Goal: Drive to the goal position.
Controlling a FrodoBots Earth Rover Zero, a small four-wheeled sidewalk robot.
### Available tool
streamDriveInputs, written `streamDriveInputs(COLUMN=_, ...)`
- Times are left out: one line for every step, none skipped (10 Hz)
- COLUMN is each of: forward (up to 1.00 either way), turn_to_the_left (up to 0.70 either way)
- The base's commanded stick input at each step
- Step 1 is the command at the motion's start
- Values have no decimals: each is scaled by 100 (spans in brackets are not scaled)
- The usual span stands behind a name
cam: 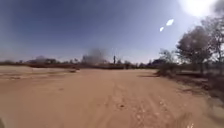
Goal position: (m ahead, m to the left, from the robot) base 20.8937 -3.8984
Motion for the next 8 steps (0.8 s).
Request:
streamDriveInputs(forward=100, turn_to_the_left=0)
streamDriveInputs(forward=100, turn_to_the_left=0)
streamDriveInputs(forward=100, turn_to_the_left=0)
streamDriveInputs(forward=100, turn_to_the_left=0)
streamDriveInputs(forward=100, turn_to_the_left=0)
streamDriveInputs(forward=100, turn_to_the_left=0)
streamDriveInputs(forward=100, turn_to_the_left=0)
streamDriveInputs(forward=100, turn_to_the_left=0)
